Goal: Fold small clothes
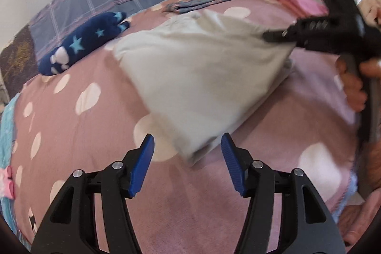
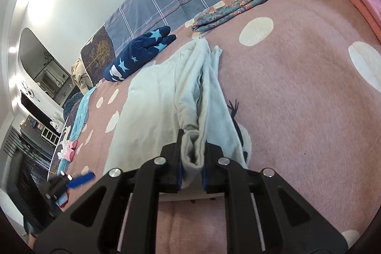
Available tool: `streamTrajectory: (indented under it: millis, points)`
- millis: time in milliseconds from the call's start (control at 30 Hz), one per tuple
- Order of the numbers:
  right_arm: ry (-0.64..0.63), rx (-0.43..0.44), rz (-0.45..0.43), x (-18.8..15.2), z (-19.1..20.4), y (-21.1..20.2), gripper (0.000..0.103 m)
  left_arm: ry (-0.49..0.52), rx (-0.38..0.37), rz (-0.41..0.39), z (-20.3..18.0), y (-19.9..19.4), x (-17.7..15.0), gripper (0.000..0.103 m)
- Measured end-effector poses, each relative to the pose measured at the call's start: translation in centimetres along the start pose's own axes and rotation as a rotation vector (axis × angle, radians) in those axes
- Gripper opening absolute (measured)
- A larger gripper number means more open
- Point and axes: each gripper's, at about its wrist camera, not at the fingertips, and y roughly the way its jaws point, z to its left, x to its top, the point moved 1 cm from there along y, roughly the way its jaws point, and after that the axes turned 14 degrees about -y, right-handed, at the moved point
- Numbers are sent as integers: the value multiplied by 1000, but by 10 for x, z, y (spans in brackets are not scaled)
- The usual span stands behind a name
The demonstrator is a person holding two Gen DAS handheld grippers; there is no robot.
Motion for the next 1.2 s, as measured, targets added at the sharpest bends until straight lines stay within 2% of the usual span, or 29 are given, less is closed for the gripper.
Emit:
streamTrajectory:
  millis: [67,200,300,367,400,433,467,533,600,700,767,833,967,1033,1100,1133,1167,1200]
  points:
    - [0,2,-4,1,2,-4,12,-30,27,7,5,5,-3,59]
    - [-6,4,-11,6,8,-7,12,-100,28,7,13,12,0,57]
    - [39,64,-19,11,3,-10,11,-92,50,-11,11,11,-1,50]
    - [91,107,-21,13,-5,-11,11,-81,65,-24,8,9,-3,38]
    - [118,128,-20,12,-10,-12,11,-90,49,-17,8,9,-5,32]
    - [147,150,-10,11,-16,-11,11,-98,34,-4,7,9,-8,17]
    - [167,161,6,8,-20,-9,11,-95,25,5,4,10,-11,12]
    - [188,141,54,-4,-31,-3,11,-60,44,-11,-1,9,-15,8]
    - [212,66,93,-18,-46,0,10,-53,39,-5,-2,8,-17,6]
    - [210,68,101,-23,-52,-6,8,-60,19,12,1,3,-17,5]
    - [158,7,83,-17,-47,-16,14,-73,-9,15,4,-5,-14,4]
    - [88,-55,41,-9,-38,-29,14,-97,-57,2,8,-17,-9,2]
    - [-31,43,-6,6,-12,-34,14,-169,-201,-67,11,-33,12,2]
    - [-69,83,12,8,-1,-22,14,-176,-225,-81,7,-25,18,2]
    - [-69,74,73,5,-1,-5,14,-159,-175,-29,1,3,17,3]
    - [-53,18,136,-1,-6,7,12,-152,-144,14,1,18,13,3]
    - [-40,-44,187,-9,-14,17,0,-153,-121,63,2,35,6,4]
    - [-38,-49,185,-12,-17,18,0,-167,-133,36,4,36,1,4]
